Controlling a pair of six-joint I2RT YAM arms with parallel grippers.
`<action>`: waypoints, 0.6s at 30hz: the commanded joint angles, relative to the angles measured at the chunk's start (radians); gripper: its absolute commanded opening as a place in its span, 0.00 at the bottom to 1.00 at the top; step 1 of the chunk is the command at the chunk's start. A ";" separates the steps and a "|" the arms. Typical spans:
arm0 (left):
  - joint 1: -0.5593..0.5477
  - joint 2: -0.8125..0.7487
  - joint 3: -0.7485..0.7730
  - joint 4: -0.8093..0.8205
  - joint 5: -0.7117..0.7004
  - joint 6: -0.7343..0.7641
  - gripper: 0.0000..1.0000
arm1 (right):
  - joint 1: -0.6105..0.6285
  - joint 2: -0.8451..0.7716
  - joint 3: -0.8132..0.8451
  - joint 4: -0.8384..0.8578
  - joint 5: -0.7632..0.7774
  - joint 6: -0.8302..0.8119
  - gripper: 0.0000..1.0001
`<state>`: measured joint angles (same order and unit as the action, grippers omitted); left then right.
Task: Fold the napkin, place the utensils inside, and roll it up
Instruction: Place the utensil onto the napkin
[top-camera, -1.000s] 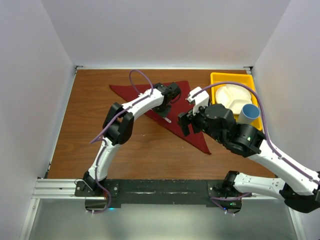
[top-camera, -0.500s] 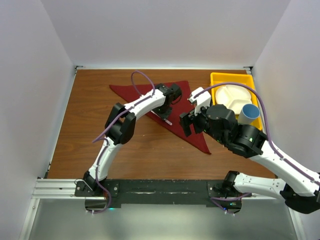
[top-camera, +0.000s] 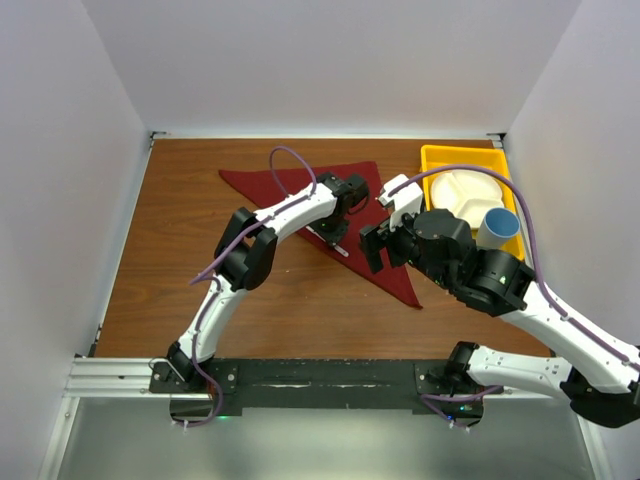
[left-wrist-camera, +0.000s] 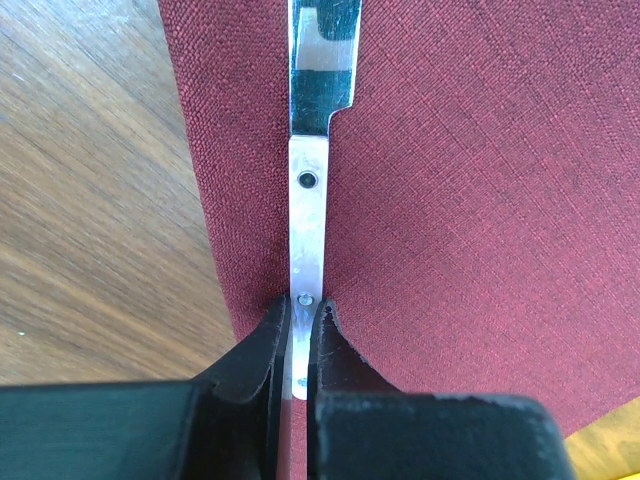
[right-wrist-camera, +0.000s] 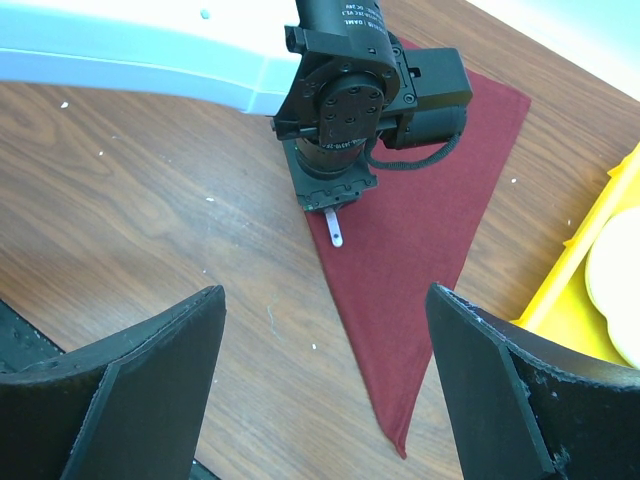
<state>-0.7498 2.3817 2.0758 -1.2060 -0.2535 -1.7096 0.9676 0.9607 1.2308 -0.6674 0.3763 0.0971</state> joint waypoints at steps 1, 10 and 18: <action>-0.002 0.005 0.036 -0.016 -0.009 -0.013 0.00 | -0.004 -0.022 0.019 0.011 0.010 0.006 0.85; -0.003 -0.016 -0.014 -0.004 -0.001 -0.035 0.05 | -0.004 -0.014 0.012 0.019 -0.002 0.009 0.85; -0.003 -0.033 -0.011 0.005 -0.016 -0.042 0.21 | -0.004 -0.007 0.007 0.020 0.000 0.013 0.85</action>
<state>-0.7506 2.3844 2.0705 -1.2018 -0.2523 -1.7203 0.9676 0.9600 1.2304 -0.6670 0.3756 0.0975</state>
